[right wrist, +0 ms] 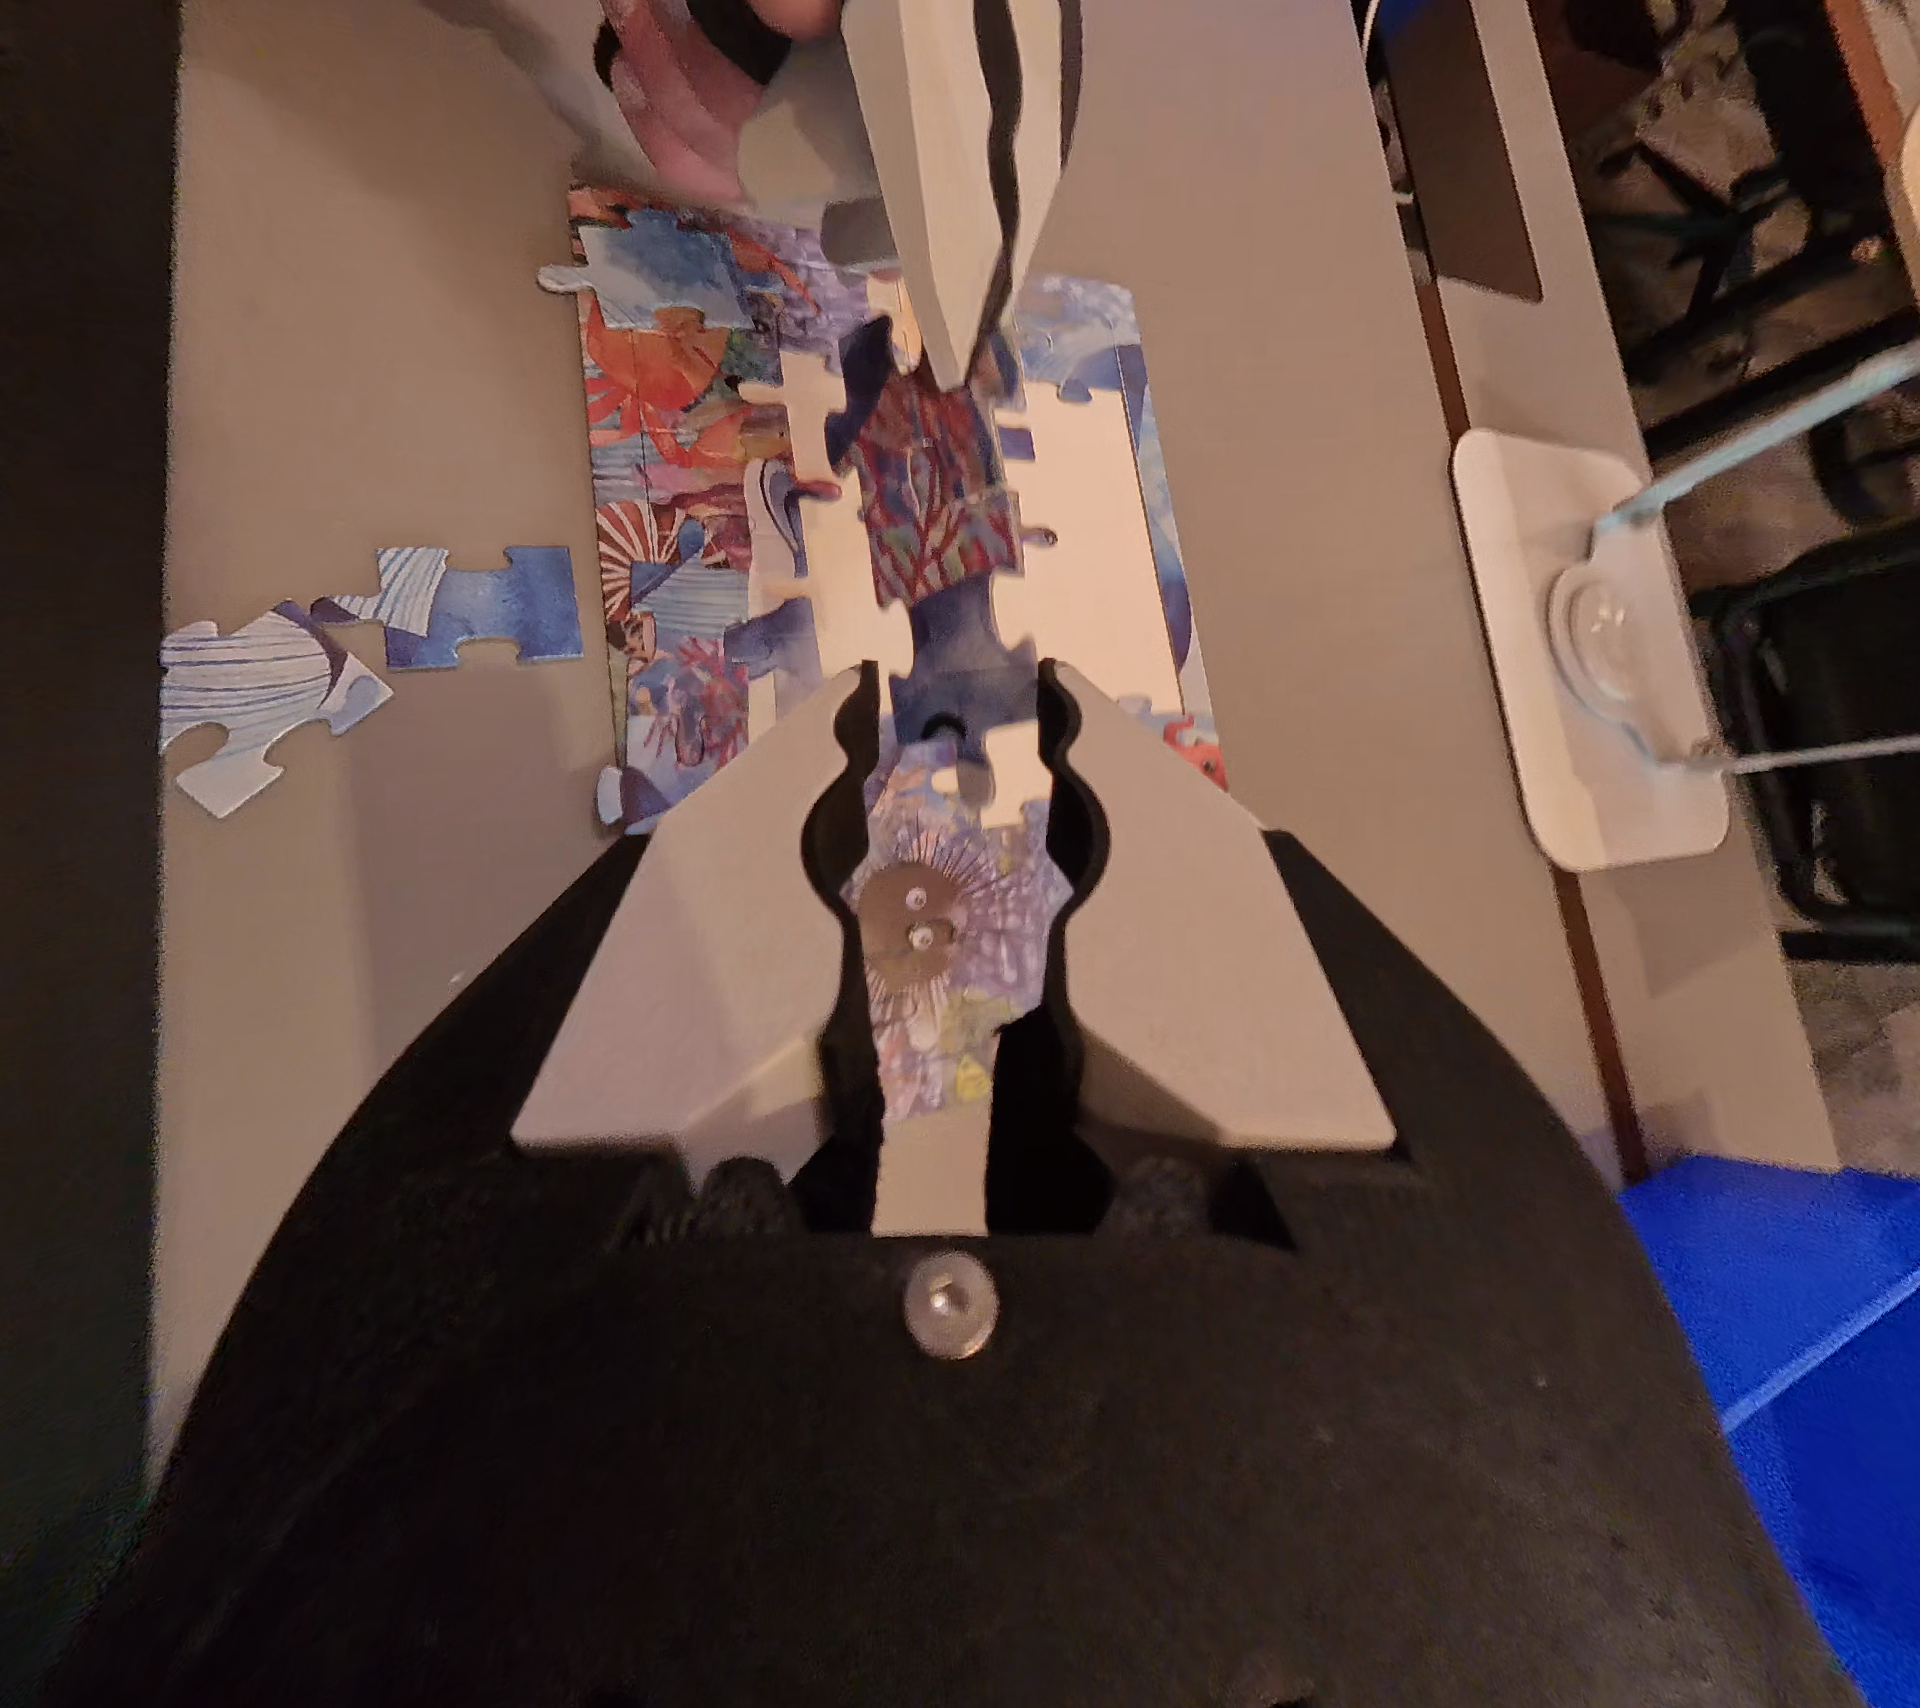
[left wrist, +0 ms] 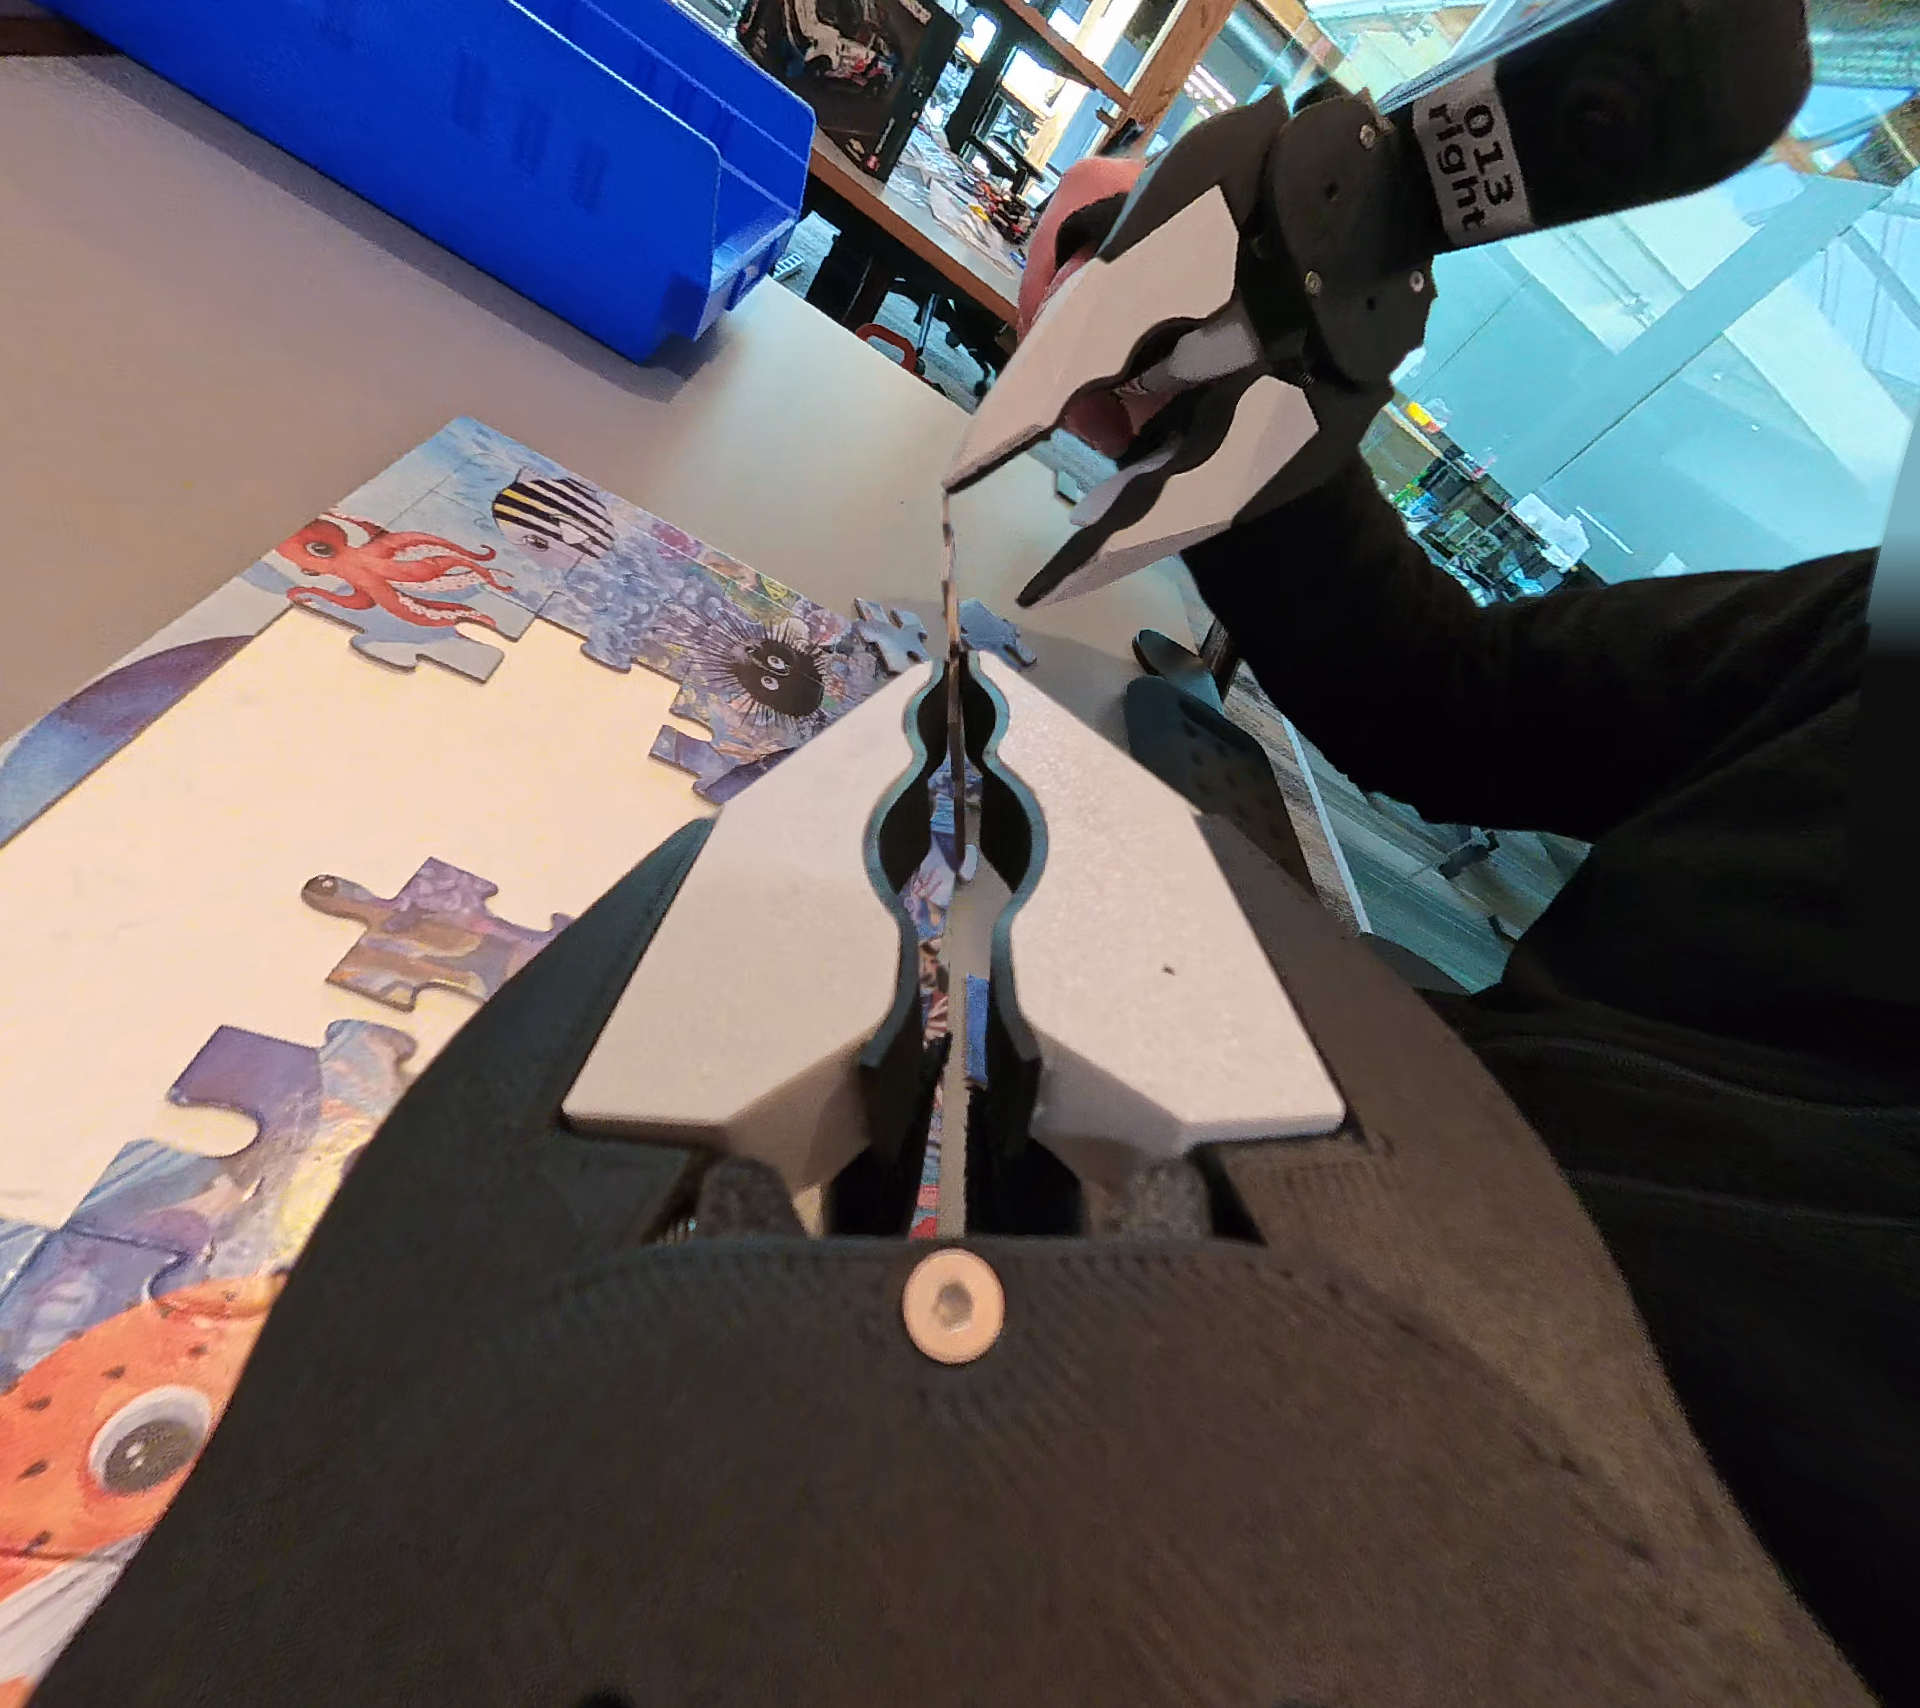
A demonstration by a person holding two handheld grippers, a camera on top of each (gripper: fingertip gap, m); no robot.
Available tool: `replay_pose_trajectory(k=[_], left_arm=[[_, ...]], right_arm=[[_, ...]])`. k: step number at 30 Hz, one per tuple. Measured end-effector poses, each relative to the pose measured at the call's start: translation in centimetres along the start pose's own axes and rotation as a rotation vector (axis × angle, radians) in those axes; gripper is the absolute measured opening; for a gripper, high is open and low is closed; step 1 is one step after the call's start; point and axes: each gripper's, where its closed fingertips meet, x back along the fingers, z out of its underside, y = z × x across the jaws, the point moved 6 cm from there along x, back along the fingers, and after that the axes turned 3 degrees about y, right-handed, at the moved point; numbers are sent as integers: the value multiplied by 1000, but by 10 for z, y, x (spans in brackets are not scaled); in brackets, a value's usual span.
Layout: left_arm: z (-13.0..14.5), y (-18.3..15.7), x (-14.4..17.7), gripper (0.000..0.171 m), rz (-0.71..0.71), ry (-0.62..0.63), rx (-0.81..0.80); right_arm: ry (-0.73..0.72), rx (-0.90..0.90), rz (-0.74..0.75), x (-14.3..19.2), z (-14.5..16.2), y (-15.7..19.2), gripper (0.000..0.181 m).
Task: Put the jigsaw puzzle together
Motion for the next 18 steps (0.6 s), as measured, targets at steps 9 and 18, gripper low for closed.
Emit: replay_pose_trajectory(k=[9,18], left_arm=[[-7,14,17,0,-94,-42,-6],[6,20,25,0,-148,80,9]], right_arm=[[158,-266,-244,6,73,46,33],[229,-313,-287,-17,96,60,39]])
